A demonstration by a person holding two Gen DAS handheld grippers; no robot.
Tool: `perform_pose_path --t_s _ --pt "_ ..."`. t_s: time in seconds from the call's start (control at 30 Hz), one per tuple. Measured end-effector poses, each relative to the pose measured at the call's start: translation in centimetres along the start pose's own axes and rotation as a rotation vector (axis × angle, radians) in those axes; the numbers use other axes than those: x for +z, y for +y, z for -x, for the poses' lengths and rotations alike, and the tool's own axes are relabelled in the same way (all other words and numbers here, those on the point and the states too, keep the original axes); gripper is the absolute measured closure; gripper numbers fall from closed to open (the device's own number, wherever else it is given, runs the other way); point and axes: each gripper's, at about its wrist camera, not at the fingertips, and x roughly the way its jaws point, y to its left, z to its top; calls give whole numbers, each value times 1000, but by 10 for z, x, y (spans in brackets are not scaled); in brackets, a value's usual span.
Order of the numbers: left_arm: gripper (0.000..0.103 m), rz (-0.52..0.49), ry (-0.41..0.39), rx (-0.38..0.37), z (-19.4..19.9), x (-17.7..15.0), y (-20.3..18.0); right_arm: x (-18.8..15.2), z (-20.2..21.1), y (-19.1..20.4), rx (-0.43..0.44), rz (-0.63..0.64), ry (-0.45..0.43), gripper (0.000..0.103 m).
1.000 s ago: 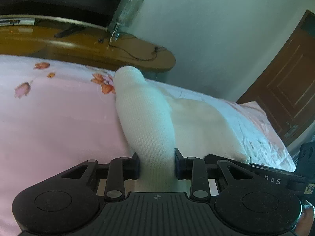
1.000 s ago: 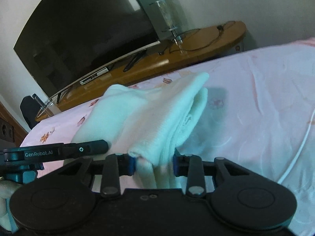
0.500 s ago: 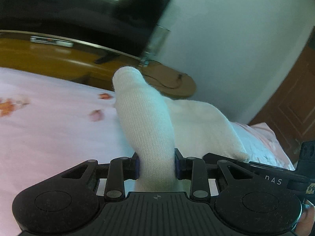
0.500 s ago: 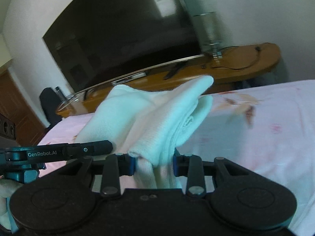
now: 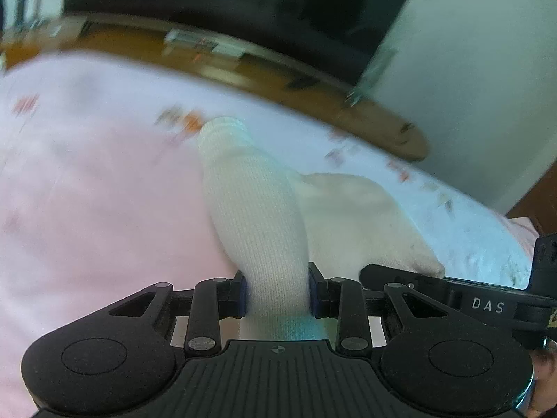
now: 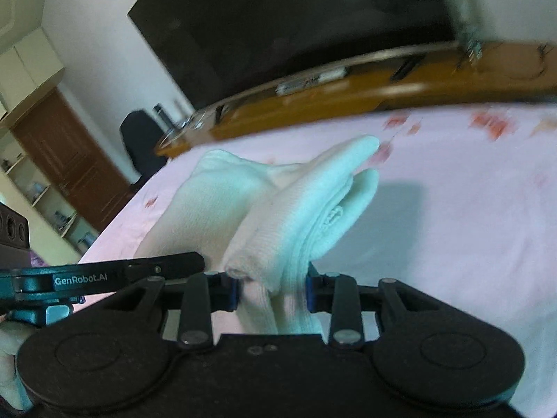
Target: Fold small clothes
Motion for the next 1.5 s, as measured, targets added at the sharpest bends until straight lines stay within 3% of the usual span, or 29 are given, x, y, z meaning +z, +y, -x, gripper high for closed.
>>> perform_pose_path --t_s 0.1,0.17,0.3,0.37,0.43,0.5,0.6,0.67,0.77,0.83,0.9,0.93,1.0,1.07,1.13,1.2,1.37,1.4,1.47,1.5 --pt "64 103 -4 -53 -2 -24 30 -25 -25 -3 -24 -13 85 70" --pt "56 177 -32 -84 -2 -28 42 -33 -26 -20 33 -94 76 66" --pt "53 189 -97 -81 -6 -20 48 -25 -14 -40 126 -147 67 56" --pt "53 195 -100 -82 -17 -11 50 -17 -13 -53 148 -188 43 43" --pt "52 205 -104 -93 -27 -5 50 -9 -21 -71 194 -279 27 37" --pt "51 233 -109 -119 -38 -3 55 0 -37 -86 247 -352 27 42" --pt "51 241 -125 -129 -39 -6 56 12 -50 -82 283 -304 30 48" --pt "51 225 -139 -117 -40 -8 53 18 -50 -64 275 -167 8 69" --pt "48 187 -175 -91 -37 -13 50 27 -36 -35 313 51 -57 73" --pt "45 171 -195 -74 -38 -14 48 29 -35 -26 271 140 -75 74" --pt "41 146 -213 -71 -37 -18 46 28 -55 -31 89 186 -3 75" --pt "40 144 -221 -66 -35 -21 47 27 -62 -39 51 178 24 69" --pt "39 134 -229 -48 -25 -28 45 30 -59 -49 71 96 22 65" --pt "30 107 -233 12 -12 -33 43 31 -45 -47 31 91 -15 64" --pt "28 68 -243 67 4 -39 41 29 -29 -40 -5 112 -57 69" --pt "28 47 -241 80 16 -45 38 21 -9 -28 -16 157 -77 78" --pt "28 5 -187 81 15 -53 24 -6 1 23 13 392 -59 78" --pt "27 8 -169 87 11 -53 23 -12 -7 30 -17 444 -26 78" --pt "26 32 -168 92 15 -56 23 -22 -29 31 -170 533 18 78" --pt "26 43 -166 103 20 -58 22 -21 -26 26 -170 508 9 74"
